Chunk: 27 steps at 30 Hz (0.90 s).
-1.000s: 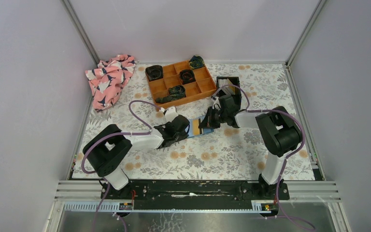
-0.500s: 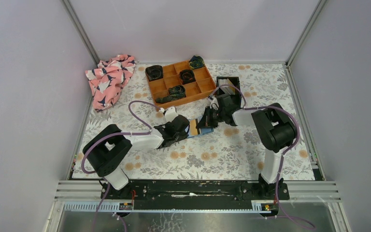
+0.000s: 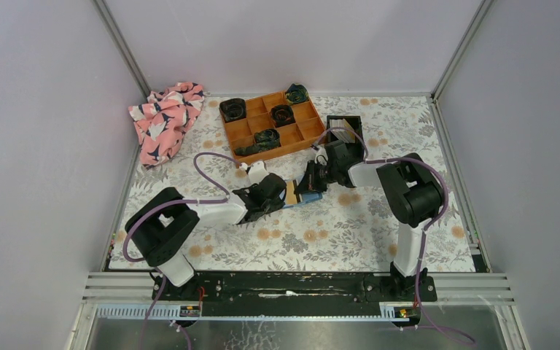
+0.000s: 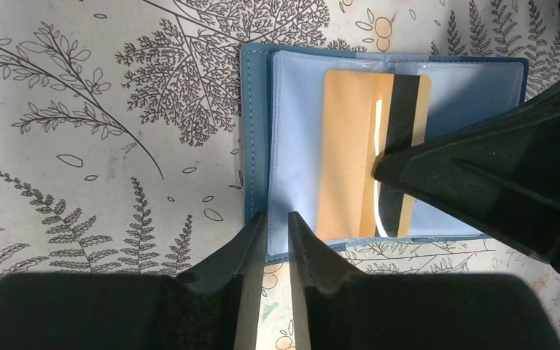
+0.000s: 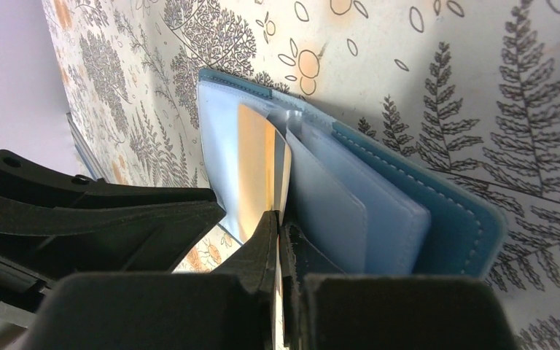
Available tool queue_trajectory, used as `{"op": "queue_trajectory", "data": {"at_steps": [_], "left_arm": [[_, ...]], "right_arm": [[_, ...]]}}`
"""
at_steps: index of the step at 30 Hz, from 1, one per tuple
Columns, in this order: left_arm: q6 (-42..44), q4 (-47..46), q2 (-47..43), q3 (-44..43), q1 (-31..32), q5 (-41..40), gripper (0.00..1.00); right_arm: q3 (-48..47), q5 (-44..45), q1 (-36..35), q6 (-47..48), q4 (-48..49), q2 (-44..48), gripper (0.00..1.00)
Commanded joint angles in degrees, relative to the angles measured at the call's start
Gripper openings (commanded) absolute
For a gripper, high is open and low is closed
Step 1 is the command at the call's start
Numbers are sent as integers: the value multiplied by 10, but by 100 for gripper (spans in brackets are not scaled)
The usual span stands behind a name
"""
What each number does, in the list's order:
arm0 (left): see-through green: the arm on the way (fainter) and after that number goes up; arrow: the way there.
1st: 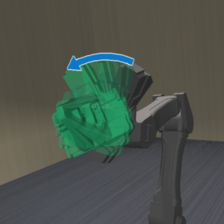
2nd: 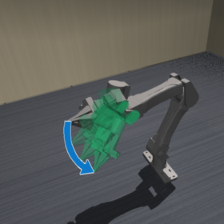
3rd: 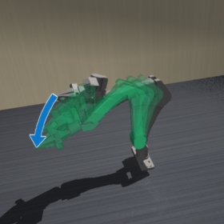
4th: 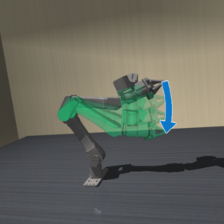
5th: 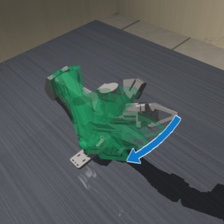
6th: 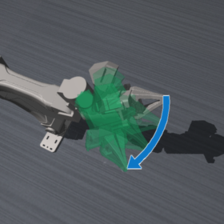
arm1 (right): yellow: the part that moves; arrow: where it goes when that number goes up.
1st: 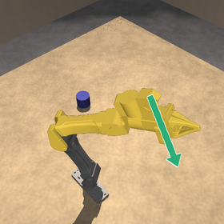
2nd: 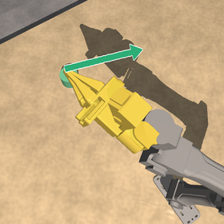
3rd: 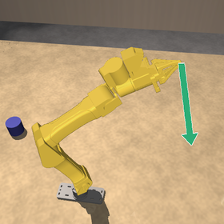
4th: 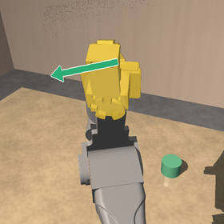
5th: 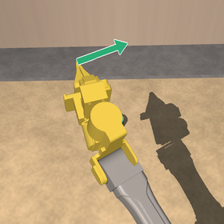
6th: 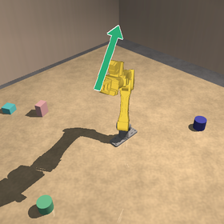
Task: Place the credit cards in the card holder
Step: Insert the credit card into the card holder.
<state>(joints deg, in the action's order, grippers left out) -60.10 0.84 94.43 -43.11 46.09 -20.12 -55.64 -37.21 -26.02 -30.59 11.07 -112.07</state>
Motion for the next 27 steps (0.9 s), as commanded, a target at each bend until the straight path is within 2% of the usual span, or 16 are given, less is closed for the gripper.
{"op": "queue_trajectory", "data": {"at_steps": [1, 7, 10, 12, 21, 23, 27], "left_arm": [[13, 111, 43, 20, -18, -63, 26], [15, 108, 43, 21, -19, -61, 25], [15, 105, 44, 23, -20, -59, 25], [15, 103, 44, 27, -22, -58, 25], [15, 95, 42, 35, -26, -50, 24], [15, 93, 41, 35, -26, -50, 24], [15, 90, 42, 38, -27, -47, 24]], "right_arm": [[8, 35, -38, 40, -112, -40, 0], [-1, 55, -55, 42, -124, -38, 0], [0, 69, -56, 45, -131, -27, 18], [1, 80, -56, 47, -137, -18, 22], [-3, 132, -56, 55, -165, 23, 32], [-2, 142, -56, 53, -167, 29, 37], [4, 151, -56, 47, -158, 41, 38]]}}
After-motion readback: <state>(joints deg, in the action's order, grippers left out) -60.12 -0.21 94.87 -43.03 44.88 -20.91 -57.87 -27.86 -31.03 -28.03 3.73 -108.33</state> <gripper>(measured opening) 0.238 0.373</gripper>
